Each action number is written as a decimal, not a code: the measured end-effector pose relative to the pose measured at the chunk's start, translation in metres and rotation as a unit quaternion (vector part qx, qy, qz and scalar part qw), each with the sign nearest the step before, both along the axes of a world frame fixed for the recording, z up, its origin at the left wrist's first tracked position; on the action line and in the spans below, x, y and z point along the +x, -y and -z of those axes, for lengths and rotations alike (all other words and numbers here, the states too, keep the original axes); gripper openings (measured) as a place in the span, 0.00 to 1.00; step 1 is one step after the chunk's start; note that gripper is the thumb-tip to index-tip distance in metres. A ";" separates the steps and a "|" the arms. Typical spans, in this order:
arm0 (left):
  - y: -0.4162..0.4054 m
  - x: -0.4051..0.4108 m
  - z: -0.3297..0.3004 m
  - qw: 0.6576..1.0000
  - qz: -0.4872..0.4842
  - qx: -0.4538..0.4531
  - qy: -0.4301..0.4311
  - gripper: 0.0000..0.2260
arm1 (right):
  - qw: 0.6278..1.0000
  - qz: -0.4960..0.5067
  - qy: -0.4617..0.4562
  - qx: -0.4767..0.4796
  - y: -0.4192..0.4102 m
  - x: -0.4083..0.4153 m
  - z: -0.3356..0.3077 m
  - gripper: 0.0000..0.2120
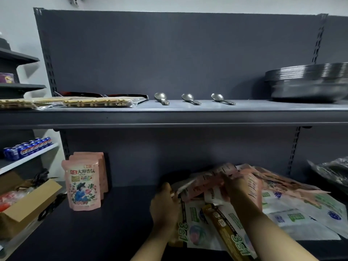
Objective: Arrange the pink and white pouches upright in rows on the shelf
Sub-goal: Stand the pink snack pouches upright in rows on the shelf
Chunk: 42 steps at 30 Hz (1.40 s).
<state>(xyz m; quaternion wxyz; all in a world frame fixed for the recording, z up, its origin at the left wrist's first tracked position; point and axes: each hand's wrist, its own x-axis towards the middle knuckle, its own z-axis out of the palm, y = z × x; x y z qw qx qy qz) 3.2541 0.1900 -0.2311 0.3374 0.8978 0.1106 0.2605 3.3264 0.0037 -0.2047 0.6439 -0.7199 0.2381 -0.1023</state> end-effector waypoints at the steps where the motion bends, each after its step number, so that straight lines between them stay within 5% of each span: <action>1: 0.000 0.000 0.001 1.000 0.003 0.016 -0.012 0.05 | 1.000 -0.017 -0.003 0.021 0.001 0.003 0.000 0.16; 6: -0.009 0.001 0.011 0.993 0.050 0.077 -0.068 0.12 | 0.998 -0.057 0.020 0.026 -0.005 0.011 -0.009 0.16; 8: -0.014 0.003 0.014 0.988 0.083 0.089 -0.094 0.15 | 0.996 -0.082 0.045 0.012 -0.014 -0.004 -0.028 0.06; 12: -0.023 0.006 0.016 0.976 0.122 0.116 -0.135 0.18 | 0.992 -0.012 0.097 -0.075 -0.025 -0.001 -0.041 0.12; 18: -0.030 0.006 0.010 0.964 0.165 0.132 -0.159 0.23 | 0.977 0.023 0.210 -0.042 -0.034 -0.015 -0.061 0.07; 24: -0.026 0.004 -0.023 0.980 0.192 0.054 -0.031 0.34 | 0.976 -0.009 0.218 0.010 -0.055 -0.020 -0.072 0.05; 27: -0.030 0.006 -0.038 0.972 0.216 0.095 0.013 0.39 | 0.978 -0.051 0.201 0.018 -0.066 -0.022 -0.070 0.02; 33: -0.072 0.001 -0.057 0.941 0.221 0.147 0.208 0.19 | 0.969 -0.172 0.127 0.123 -0.087 -0.012 -0.056 0.08; 35: -0.084 -0.005 -0.065 0.943 0.232 0.096 0.220 0.12 | 0.962 -0.231 0.099 0.110 -0.099 -0.019 -0.059 0.09; 38: -0.099 -0.020 -0.082 0.952 0.210 -0.140 0.172 0.07 | 0.945 -0.316 0.069 0.060 -0.117 -0.035 -0.062 0.14; 42: -0.128 -0.030 -0.097 0.891 0.176 -0.386 0.161 0.03 | 0.885 -0.461 0.062 -0.018 -0.136 -0.051 -0.061 0.27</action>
